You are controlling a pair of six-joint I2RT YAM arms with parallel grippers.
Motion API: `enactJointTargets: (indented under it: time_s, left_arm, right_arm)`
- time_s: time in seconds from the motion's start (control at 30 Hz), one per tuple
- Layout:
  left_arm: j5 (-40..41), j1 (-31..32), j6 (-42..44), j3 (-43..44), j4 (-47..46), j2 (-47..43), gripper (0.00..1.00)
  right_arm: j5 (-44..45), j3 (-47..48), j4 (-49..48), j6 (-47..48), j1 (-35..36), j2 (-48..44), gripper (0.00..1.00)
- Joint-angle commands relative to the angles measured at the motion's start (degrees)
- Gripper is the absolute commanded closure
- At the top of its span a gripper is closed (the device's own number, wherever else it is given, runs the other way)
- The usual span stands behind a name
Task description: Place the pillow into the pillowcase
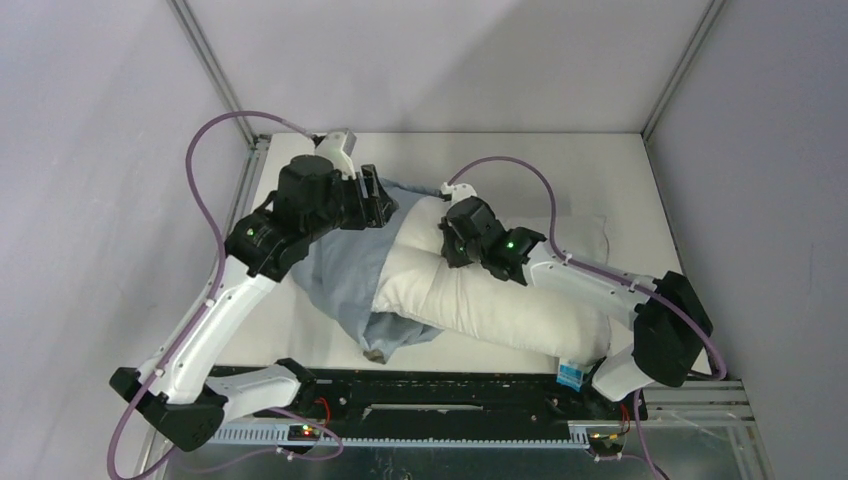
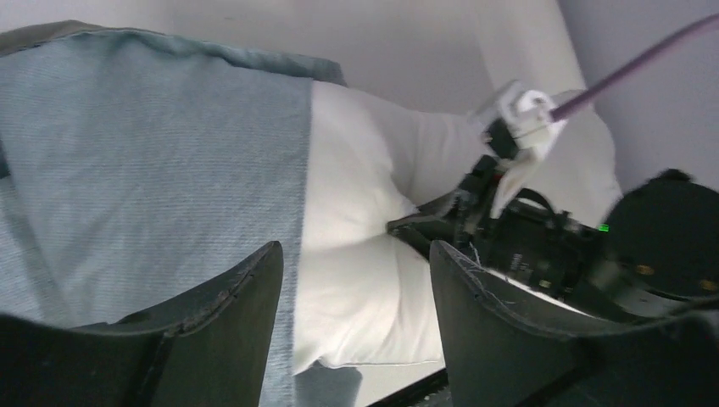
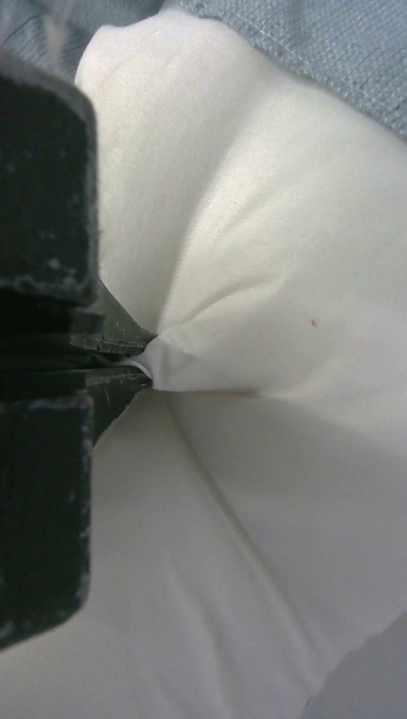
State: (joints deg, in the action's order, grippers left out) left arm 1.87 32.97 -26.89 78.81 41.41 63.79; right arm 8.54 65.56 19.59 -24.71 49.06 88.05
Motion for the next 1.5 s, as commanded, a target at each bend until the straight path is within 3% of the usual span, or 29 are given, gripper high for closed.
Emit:
enactJointTargets:
  time_s: [0.0, 0.07, 0.1, 0.17, 0.23, 0.43, 0.57, 0.67, 0.7, 0.73, 0.8, 0.87, 1.13, 1.23, 1.37, 1.47]
  left_arm:
    - [5.7, -0.1, 5.6, 1.3, 3.8, 2.9, 0.33]
    - [7.2, 0.3, 6.9, -0.5, 4.1, 4.9, 0.30]
    - [7.3, 0.5, 7.0, -2.1, 2.8, 5.8, 0.28]
    - [7.4, 0.5, 7.3, -4.1, 0.6, 8.0, 0.26]
    - [7.5, 0.6, 7.4, -4.5, -0.3, 10.7, 0.24]
    - [12.8, 0.7, 7.4, -4.3, -3.7, 16.1, 0.26]
    - [15.8, 0.7, 7.7, -3.0, -4.4, 19.6, 0.38]
    - [18.0, 0.4, 8.8, -1.5, -4.1, 21.9, 0.63]
    - [18.7, 0.4, 9.1, -0.8, -3.8, 22.3, 0.72]
    - [19.7, 0.4, 9.6, -0.1, -3.5, 22.6, 0.80]
    - [20.9, 0.5, 10.6, 2.2, -2.0, 22.9, 0.94]
    - [22.0, 0.6, 11.8, 5.8, -0.5, 22.7, 1.00]
    - [23.0, 7.9, 14.3, 35.3, 12.3, 25.6, 1.00]
    - [18.8, 10.2, 12.7, 44.2, 15.0, 28.3, 1.00]
    - [8.2, 12.5, 6.0, 41.5, 10.3, 27.4, 1.00]
    - [6.2, 12.3, 1.7, 28.7, 3.5, 24.7, 1.00]
  right_arm:
    - [2.5, -2.1, -0.1, -1.5, 0.2, -2.0, 0.96]
    - [3.6, -0.7, 0.8, -0.4, 0.2, -4.0, 0.77]
    - [4.1, 0.5, 1.5, 0.4, 0.3, -4.9, 0.60]
    - [5.4, 3.1, 2.7, 2.5, 0.3, -6.4, 0.39]
    - [7.3, 6.1, 3.7, 5.4, 0.1, -6.8, 0.25]
    - [0.7, 13.8, 4.2, 14.4, -3.9, -0.8, 0.10]
    - [-5.2, 16.1, 4.4, 15.9, -5.4, 6.7, 0.05]
    - [-8.7, 14.2, 3.5, 13.8, -5.3, 10.7, 0.12]
    - [-9.5, 13.3, 3.1, 12.9, -5.1, 11.2, 0.22]
    - [-9.6, 12.2, 2.5, 12.0, -4.9, 11.0, 0.34]
    - [-8.6, 10.8, 2.2, 9.5, -4.7, 10.3, 0.73]
    - [-6.2, 10.4, 3.0, 7.8, -4.9, 9.1, 1.00]
    - [0.2, 14.2, 9.1, 1.7, -6.7, 4.6, 1.00]
    - [0.1, 15.5, 9.9, 0.9, -6.7, 5.5, 1.00]
    - [-3.9, 17.3, 8.8, -2.8, -8.8, 4.4, 1.00]
    - [-6.1, 20.4, 8.0, -5.8, -11.1, 0.2, 1.00]
